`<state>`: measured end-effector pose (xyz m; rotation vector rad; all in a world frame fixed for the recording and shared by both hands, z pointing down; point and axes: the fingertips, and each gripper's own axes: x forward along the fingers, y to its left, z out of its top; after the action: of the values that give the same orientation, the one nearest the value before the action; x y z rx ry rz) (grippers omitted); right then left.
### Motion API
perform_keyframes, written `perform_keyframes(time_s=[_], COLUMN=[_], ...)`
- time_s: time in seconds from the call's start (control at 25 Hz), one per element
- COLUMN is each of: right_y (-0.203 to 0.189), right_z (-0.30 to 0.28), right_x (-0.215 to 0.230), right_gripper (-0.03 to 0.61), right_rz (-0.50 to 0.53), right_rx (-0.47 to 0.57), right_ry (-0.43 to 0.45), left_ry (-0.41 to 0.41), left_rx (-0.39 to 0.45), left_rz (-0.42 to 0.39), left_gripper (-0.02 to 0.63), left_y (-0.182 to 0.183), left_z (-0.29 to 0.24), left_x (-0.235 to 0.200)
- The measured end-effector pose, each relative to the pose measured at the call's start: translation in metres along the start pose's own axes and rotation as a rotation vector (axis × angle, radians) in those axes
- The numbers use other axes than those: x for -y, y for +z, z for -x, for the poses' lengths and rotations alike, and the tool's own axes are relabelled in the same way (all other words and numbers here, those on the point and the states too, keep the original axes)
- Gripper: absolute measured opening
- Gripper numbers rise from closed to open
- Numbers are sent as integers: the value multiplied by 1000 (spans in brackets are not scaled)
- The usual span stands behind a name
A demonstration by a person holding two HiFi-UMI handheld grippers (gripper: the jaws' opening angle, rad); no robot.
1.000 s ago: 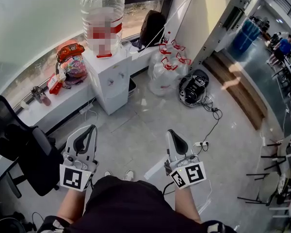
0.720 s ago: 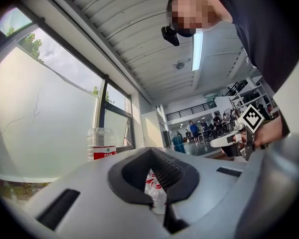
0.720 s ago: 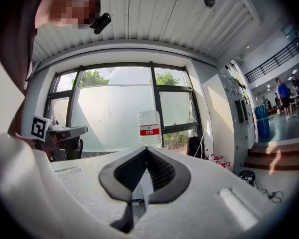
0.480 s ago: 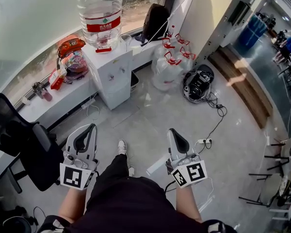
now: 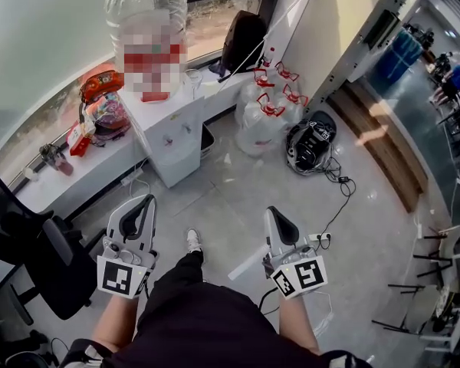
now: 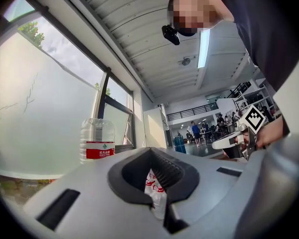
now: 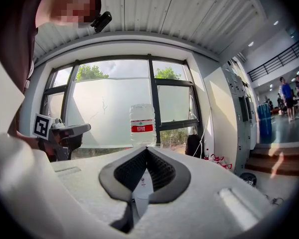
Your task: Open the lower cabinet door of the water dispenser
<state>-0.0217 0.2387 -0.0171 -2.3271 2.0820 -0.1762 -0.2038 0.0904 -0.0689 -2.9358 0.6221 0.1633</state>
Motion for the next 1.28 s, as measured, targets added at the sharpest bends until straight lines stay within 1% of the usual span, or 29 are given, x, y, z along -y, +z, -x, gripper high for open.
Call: perform_keyframes(time_s=[0.16,0.28,0.52,0.64,0.84,0.96,1.08,1.2,1.28], right_y=[9,13,30,34,38,42,44,43,44], right_z=[-46,-82,-153,-177,-198,-210,-223,-239,-250], right_x=[24,34,46,57,67,78,93,108,116], right_gripper=[5,5,5,5,5,5,5,5,5], right_rz=[13,21,57,58,50,49,36,20,20], right_rx=[-35,-59,-71,-71,-61,-48,-41,-40,-42], right_ry=[-2,9,78,88,135,166,215,287,351], left_ry=[-8,-4,5,-8,-16,5,29,93,149], left_rx=[-10,-17,-34,-5,0,-3,17,-19,-30], left_rz=[35,57,81,88,82,61,54,34,41], left_gripper=[8,8,8,8,8,8,8,8,8], left_y=[-14,-24,-48,-45,-42,-40,-31,-33,-33], left_z=[-46,-74,-130,-156,-186,-199,-214,-222,-227], left_x=[-24,-48,-92,-100,-104,-106,-98,-91,-86])
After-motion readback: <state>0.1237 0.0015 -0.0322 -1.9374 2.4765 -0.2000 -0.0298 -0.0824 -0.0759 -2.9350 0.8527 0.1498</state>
